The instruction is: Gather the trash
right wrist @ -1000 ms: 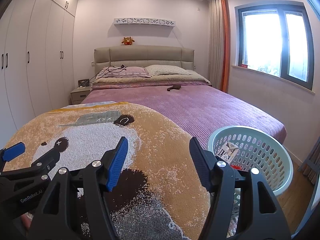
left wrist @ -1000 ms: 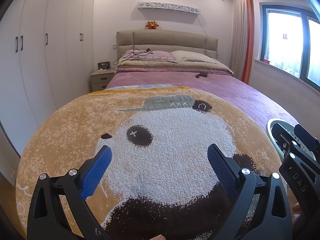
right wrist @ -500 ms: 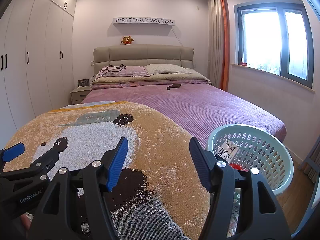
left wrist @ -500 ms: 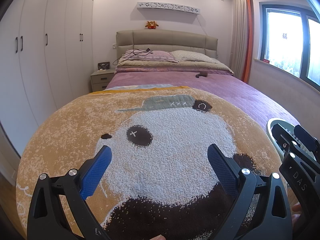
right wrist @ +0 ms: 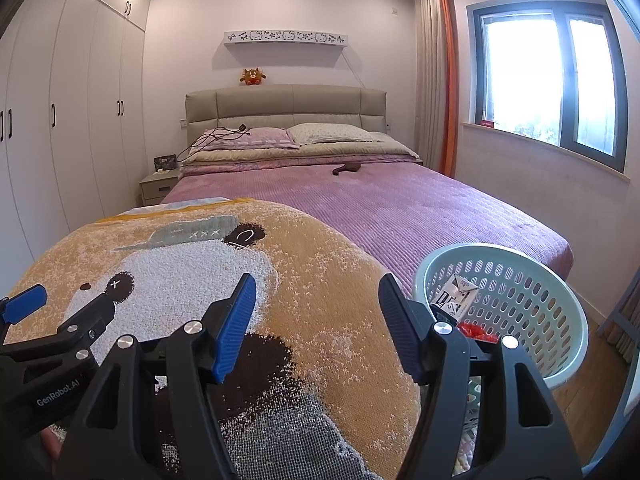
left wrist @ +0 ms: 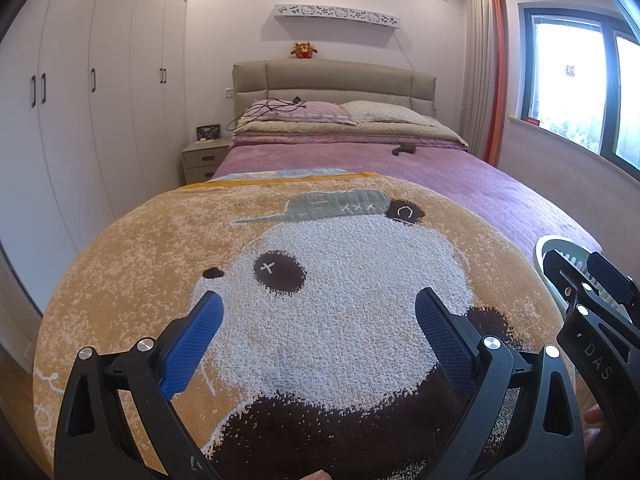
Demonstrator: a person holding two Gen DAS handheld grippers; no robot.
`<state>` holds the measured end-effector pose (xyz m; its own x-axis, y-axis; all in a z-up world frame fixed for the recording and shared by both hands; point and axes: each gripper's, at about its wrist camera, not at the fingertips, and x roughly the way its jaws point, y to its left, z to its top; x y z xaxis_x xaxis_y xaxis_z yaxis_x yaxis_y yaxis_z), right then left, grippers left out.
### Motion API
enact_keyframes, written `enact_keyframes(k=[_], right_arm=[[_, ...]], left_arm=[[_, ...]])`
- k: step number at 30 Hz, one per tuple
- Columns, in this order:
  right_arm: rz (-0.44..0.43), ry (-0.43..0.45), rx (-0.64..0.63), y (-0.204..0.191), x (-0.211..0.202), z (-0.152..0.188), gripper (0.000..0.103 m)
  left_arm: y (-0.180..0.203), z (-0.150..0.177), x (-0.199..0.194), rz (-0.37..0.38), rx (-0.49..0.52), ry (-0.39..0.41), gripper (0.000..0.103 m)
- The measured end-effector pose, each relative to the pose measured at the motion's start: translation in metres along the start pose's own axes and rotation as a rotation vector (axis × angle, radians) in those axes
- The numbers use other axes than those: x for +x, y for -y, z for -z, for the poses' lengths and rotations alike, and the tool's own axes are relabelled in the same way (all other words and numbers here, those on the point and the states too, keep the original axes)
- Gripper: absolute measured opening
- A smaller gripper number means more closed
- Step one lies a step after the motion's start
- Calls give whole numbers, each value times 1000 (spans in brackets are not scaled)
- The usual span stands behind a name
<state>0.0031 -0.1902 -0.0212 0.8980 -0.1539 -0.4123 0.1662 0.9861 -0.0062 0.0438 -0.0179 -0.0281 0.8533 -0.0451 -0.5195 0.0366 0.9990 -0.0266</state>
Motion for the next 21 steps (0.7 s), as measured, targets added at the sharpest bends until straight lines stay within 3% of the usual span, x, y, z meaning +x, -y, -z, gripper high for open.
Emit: enact_keyframes(k=[21], right_arm=[[4, -8, 0, 0, 1, 1, 60]], left_arm=[[-1, 0, -1, -2, 3, 1, 95]])
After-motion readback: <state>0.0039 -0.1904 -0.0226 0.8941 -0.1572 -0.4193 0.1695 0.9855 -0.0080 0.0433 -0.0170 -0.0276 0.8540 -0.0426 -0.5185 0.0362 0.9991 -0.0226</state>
